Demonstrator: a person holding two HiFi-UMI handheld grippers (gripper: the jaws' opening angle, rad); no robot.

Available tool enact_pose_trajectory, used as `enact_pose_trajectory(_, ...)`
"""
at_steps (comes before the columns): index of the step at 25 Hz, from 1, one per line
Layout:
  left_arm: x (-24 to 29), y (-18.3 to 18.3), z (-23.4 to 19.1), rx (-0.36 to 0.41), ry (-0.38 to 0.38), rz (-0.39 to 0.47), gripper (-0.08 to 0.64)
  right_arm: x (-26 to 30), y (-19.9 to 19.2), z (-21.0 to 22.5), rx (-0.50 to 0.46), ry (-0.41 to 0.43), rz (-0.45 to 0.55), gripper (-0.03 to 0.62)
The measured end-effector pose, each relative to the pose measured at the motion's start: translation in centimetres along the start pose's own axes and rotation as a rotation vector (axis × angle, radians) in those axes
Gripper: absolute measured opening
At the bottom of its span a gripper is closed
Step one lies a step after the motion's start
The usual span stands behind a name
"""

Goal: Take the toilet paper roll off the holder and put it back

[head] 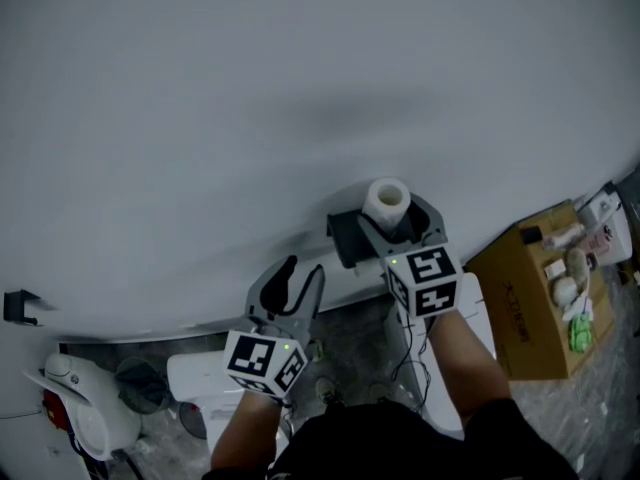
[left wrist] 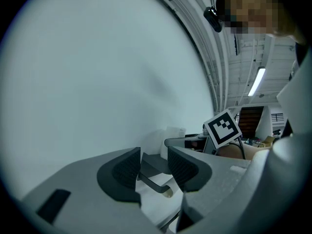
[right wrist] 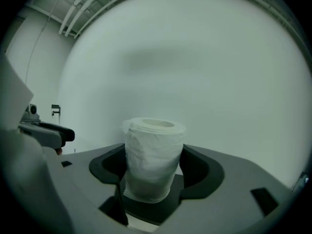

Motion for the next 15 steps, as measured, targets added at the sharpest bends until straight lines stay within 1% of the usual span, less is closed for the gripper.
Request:
enact_pose_trajectory(5,-0.6,0.1,-0.4,0.003,-0.013,-0.006,0.163,-0.1,0.1,-0.1,0.020,-0.015,-0.001,0.311)
enact_pose_trajectory(8,-1.0,0.1,-0.7,0.002,-0.020,-0.005,0.163,-0.6,0.3,-0.3,0.045,-0.027,0.024,0.310)
enact_pose_trajectory(15,-1.5,-0.1,-0.2,-0.005,-0.037,-0.009,0.163,-2.8,1.4,-0.6,0.056,-0.039,0.074,0.308)
Point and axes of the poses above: the fingertips, and each gripper's own axes: x forward along the fingers, z to its right, y out of its top, the point moved 5 cm from there along -x, backward along the fingers
